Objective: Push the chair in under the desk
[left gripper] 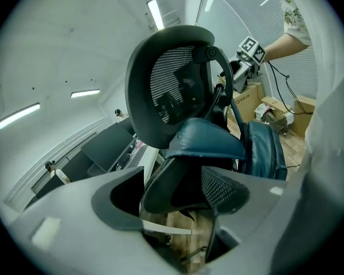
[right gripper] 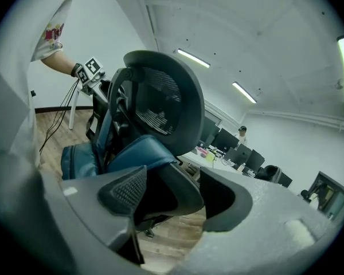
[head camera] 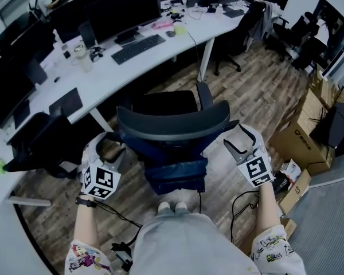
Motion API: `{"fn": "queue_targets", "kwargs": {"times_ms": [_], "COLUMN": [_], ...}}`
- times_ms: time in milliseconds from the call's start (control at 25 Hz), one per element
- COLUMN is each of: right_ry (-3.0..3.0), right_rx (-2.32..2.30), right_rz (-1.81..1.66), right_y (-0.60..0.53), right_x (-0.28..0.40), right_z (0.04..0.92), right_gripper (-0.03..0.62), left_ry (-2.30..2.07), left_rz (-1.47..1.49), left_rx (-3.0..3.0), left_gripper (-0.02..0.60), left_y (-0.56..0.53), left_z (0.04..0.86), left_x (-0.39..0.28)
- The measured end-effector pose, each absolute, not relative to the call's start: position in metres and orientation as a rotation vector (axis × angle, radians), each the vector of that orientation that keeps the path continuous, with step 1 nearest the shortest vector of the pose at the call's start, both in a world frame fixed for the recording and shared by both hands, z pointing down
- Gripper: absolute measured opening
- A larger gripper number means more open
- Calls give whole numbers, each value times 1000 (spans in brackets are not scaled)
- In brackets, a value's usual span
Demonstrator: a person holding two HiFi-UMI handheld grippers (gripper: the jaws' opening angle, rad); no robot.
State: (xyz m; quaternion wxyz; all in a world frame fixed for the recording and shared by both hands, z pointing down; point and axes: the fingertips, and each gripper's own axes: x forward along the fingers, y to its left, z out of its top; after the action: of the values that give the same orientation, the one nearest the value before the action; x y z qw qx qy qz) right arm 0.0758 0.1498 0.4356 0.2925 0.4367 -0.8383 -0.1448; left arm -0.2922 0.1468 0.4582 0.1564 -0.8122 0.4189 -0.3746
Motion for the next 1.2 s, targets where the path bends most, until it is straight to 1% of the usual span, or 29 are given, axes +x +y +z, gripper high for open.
{"fn": "queue_targets", "kwargs": {"times_ms": [200,400,480,560,720,1200], "right_ry": [-2148,-2120,-2123,-2130,-2146,-2186], "right_rx": [1115,1086,1071,1044,1025,1012], "right_rz": [-428,-455,-462,-467,-473,-495], "right_y": [135,122,117,115,113,106], "right_x": [78,77,75,73,74,76], "right_z": [451,458,459,460,460,461], "right_gripper": [287,287,282,267,268,264], "left_ry": [1179,1166,1169,1168,1179,1228], "left_rz": [-1134,-1165,-1171,-1175,-1178,-1224], "left_rx": [-2275,-2244,-2229,-2220,-2207,-2131], "left_gripper": [312,283,256,253,261,258], "left_y": [136,127,124,123,122,112], "left_z": [463,471,470,469,470,472], "left_x": [-294,-291,-292,-293,-293,-293]}}
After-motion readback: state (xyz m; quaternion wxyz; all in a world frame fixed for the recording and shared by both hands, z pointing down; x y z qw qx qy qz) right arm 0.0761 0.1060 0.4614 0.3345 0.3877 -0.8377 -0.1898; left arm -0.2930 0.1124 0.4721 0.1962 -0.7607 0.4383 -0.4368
